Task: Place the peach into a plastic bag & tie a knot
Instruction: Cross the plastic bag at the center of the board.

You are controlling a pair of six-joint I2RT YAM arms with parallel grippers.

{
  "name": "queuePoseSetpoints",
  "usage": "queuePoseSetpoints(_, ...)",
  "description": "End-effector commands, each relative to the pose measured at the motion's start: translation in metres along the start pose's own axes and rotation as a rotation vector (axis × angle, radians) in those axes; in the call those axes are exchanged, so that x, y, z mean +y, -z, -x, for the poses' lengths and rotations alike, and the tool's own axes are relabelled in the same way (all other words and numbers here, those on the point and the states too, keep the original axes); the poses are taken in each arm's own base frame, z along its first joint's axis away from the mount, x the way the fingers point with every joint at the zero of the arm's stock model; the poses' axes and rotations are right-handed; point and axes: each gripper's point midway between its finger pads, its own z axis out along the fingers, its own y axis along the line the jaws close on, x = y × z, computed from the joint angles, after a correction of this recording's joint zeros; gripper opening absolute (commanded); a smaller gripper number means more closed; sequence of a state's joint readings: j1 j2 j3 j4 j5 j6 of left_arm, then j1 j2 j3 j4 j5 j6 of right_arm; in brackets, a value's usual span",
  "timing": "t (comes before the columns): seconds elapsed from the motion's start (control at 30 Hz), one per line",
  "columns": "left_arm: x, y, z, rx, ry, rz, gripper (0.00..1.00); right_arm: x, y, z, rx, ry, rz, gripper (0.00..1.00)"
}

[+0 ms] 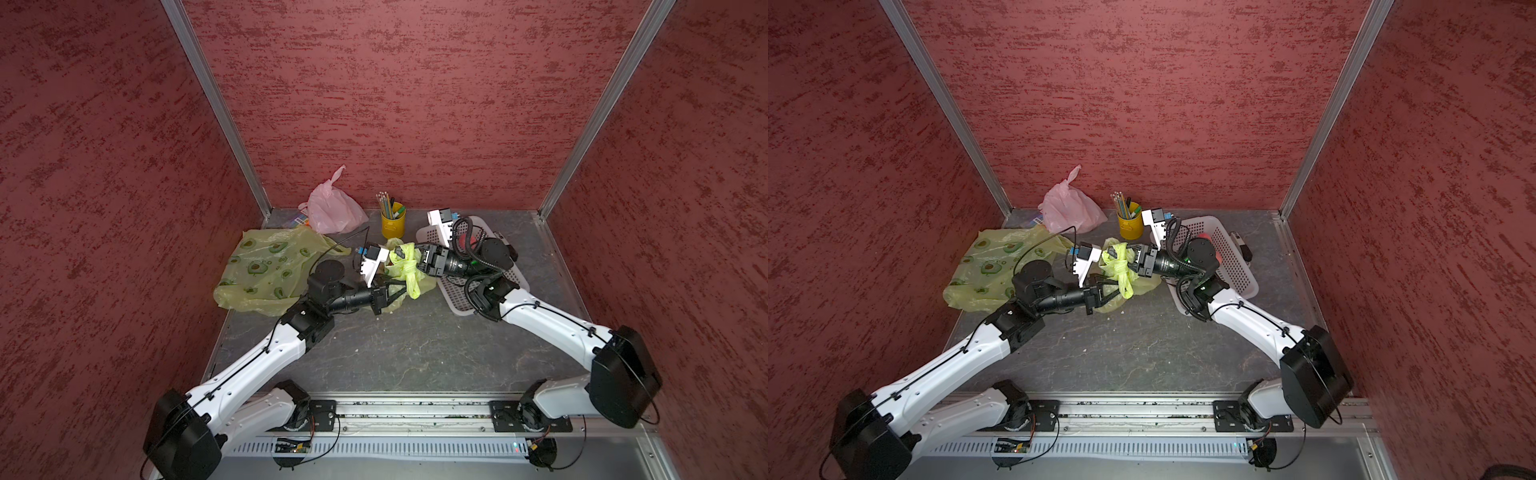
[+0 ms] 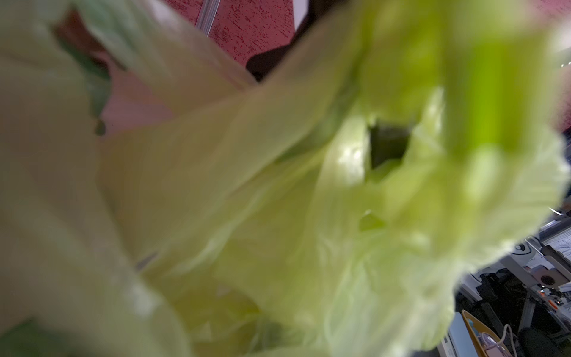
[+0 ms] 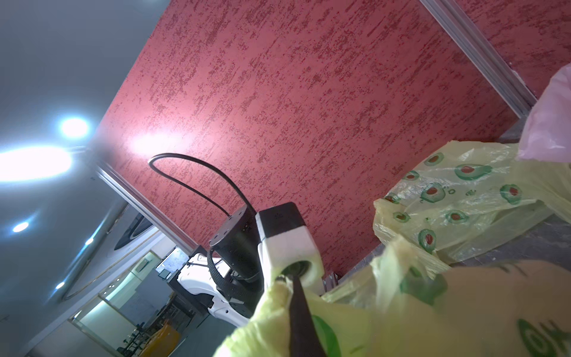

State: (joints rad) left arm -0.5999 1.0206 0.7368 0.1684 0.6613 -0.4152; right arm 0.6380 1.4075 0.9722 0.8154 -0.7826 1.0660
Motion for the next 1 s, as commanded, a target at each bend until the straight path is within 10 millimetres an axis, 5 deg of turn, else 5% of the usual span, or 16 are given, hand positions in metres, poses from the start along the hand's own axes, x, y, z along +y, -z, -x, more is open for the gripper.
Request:
queuePoseSetpoints(0.0, 0.002, 0.003, 0.005, -0.018, 0.015, 0.023, 0.31, 0.024, -0.002, 0.007, -0.015, 0.034, 0.085, 0.0)
queuePoseSetpoints(0.13, -0.001, 0.013, 0.002, 0.003, 0.025, 0.042, 0.57, 0.019, -0.006, 0.008, -0.002, 0.044, 0.088, 0.0)
queuePoseSetpoints(0.23, -0.002, 0.023, -0.008, 0.044, 0.045, 0.069, 0.64, 0.024, -0.006, 0.012, -0.002, 0.067, 0.105, 0.0)
queuePoseSetpoints(0.53, -0.024, 0.065, -0.018, 0.084, 0.072, 0.124, 0.69, 0.0, -0.009, 0.013, 0.017, 0.079, 0.09, 0.0)
queuePoseSetpoints(0.97, -0.081, 0.098, 0.043, 0.001, 0.011, 0.088, 0.68, -0.008, -0.006, 0.005, 0.05, 0.116, 0.039, 0.0)
